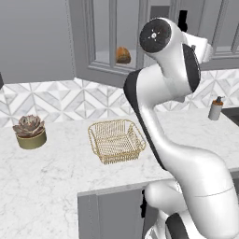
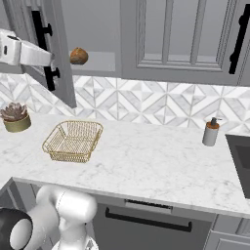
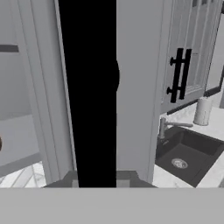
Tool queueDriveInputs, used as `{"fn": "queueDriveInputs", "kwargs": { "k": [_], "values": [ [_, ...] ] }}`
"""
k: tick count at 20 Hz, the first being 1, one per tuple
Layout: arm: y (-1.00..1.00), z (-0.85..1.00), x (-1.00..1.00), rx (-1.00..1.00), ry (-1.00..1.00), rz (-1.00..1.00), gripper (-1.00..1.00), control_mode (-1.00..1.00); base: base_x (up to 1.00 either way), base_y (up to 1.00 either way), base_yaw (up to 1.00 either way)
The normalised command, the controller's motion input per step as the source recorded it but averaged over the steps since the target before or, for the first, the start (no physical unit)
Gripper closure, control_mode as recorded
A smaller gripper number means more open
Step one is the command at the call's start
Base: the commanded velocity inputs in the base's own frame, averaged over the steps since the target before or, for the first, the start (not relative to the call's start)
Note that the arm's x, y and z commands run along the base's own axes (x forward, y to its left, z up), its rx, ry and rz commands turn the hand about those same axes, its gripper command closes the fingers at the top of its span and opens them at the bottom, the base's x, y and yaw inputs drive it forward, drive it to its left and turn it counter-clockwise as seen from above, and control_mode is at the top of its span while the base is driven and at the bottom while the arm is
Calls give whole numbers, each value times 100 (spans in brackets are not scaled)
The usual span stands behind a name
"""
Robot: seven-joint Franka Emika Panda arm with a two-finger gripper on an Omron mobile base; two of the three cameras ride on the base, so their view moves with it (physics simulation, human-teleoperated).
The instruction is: Open the cabinet, pick up the bread from the cabinet and place it in the basket. Then move the basket to the dining counter.
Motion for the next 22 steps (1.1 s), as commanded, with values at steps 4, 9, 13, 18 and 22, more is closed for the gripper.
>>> {"fn": "queueDriveInputs", "kwargs": {
  "k": [4,9,13,18,22],
  "values": [
    [92,0,-94,-5,3,-25,-100,-100,0,0,0],
    [52,0,-43,-1,0,-10,-100,-100,0,0,0],
    [15,-1,-30,0,3,-14,-100,-100,0,0,0],
    [-80,-51,-70,1,21,15,-100,-100,0,0,0],
    [-100,-66,-99,33,15,26,-100,-100,0,0,0]
  ]
}}
